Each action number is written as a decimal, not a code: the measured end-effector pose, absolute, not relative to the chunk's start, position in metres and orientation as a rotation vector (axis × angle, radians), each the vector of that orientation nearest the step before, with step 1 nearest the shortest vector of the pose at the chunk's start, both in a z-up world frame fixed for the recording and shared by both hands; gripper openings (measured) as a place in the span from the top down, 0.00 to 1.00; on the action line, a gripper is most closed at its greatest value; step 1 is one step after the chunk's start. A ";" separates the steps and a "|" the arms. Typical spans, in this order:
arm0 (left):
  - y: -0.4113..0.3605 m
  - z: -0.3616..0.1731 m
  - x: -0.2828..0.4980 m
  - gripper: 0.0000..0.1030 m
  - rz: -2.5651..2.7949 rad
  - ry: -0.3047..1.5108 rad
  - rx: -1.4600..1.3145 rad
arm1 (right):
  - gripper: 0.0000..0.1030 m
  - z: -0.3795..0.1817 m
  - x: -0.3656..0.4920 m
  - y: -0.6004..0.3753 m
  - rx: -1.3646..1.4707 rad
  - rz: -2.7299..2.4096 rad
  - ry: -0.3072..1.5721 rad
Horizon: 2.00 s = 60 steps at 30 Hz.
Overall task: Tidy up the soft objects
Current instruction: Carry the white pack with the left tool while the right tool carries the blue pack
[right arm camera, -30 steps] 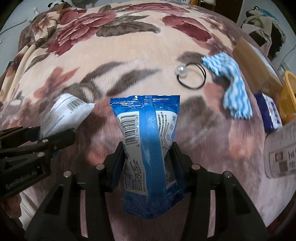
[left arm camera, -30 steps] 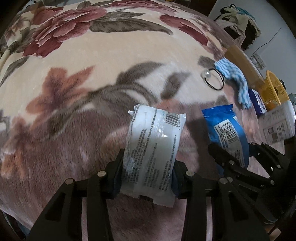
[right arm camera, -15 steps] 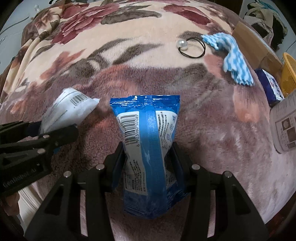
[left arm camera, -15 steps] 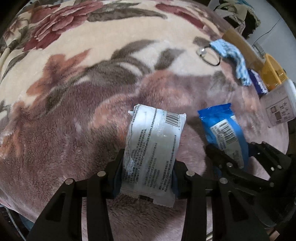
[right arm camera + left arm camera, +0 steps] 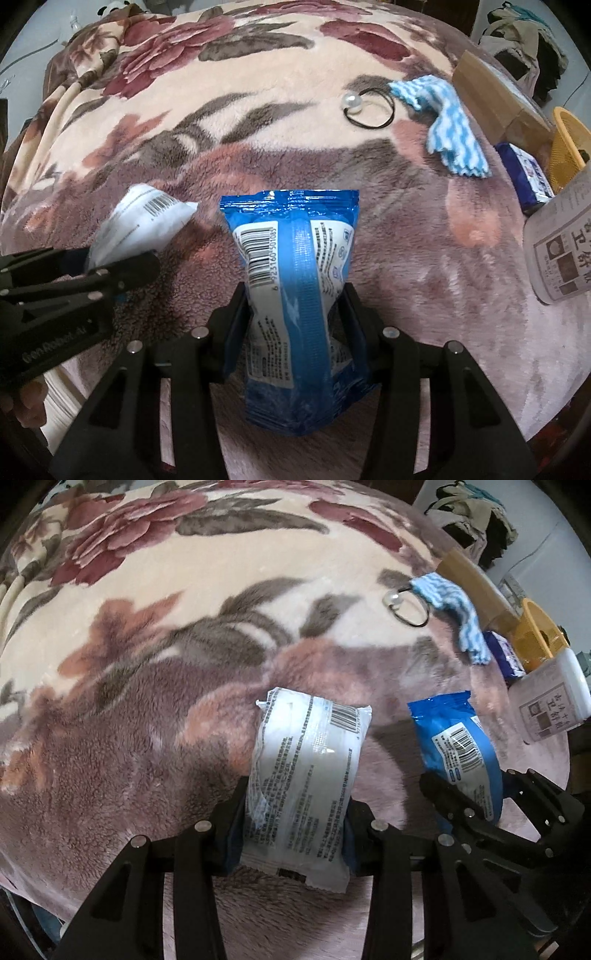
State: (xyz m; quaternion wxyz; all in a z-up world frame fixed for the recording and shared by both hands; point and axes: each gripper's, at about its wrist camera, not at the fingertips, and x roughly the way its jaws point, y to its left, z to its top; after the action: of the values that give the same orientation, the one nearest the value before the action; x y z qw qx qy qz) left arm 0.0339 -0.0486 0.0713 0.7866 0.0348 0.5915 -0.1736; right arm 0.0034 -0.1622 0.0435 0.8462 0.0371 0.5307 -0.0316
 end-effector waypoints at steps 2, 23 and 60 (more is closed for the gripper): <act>-0.054 0.077 0.032 0.58 -0.383 1.267 0.081 | 0.53 0.049 0.001 -0.166 0.083 -0.073 1.110; -0.137 0.102 0.013 0.58 -0.500 1.227 0.173 | 0.53 0.081 -0.031 -0.233 0.142 -0.179 1.045; -0.219 0.165 0.012 0.58 -0.606 1.127 0.198 | 0.53 0.138 -0.046 -0.300 0.166 -0.252 0.948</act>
State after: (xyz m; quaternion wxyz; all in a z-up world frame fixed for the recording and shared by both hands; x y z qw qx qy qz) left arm 0.0118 -0.2188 0.1645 0.7976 0.0920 0.5250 -0.2823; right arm -0.0462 -0.3000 0.1377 0.8789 0.0797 0.4545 -0.1211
